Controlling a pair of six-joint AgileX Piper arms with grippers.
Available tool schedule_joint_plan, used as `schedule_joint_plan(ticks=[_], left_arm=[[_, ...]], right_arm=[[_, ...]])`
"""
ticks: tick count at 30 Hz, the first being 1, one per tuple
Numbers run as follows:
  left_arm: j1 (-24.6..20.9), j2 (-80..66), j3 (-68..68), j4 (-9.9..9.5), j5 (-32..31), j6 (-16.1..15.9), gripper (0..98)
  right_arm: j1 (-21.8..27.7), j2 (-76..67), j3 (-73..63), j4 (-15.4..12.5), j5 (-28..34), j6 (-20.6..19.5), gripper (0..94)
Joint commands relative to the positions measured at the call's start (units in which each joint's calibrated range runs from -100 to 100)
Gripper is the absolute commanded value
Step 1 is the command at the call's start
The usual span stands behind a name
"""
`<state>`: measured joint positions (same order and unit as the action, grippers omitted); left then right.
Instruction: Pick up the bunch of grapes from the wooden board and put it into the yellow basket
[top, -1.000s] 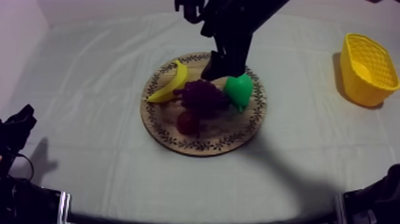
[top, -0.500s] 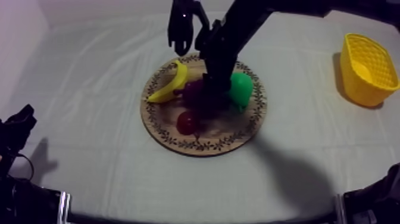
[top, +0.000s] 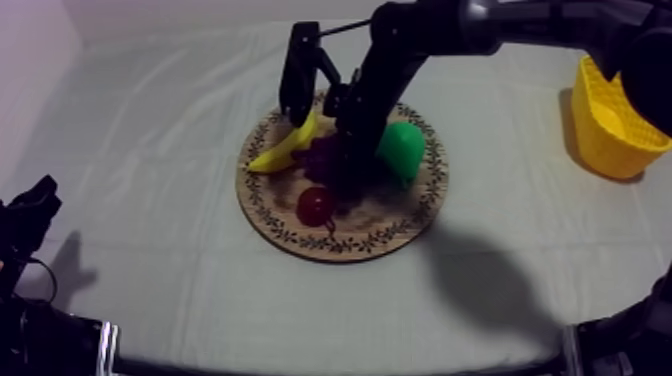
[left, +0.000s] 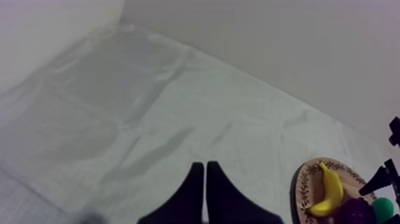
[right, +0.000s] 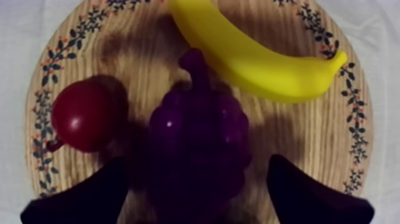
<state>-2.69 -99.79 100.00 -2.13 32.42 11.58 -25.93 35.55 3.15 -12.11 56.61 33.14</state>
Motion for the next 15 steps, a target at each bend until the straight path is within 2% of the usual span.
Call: schedule_joint_plan(ticks=[1, 10, 15], left_arm=[[-0.03, 0.05, 0.0, 0.01, -0.01, 0.02, 0.1], [-0.03, 0.05, 0.0, 0.01, -0.01, 0.02, 0.1], [-0.03, 0.05, 0.0, 0.01, -0.01, 0.02, 0.1]], right_arm=[[0.04, 0.95, -0.41, 0.06, -0.09, 0.08, 80.2], [0.44, 3.96, -1.85, -0.47, 1.62, 1.59, 64.0], [0.31, 3.66, -0.89, -0.72, 1.91, 2.09, 48.5]])
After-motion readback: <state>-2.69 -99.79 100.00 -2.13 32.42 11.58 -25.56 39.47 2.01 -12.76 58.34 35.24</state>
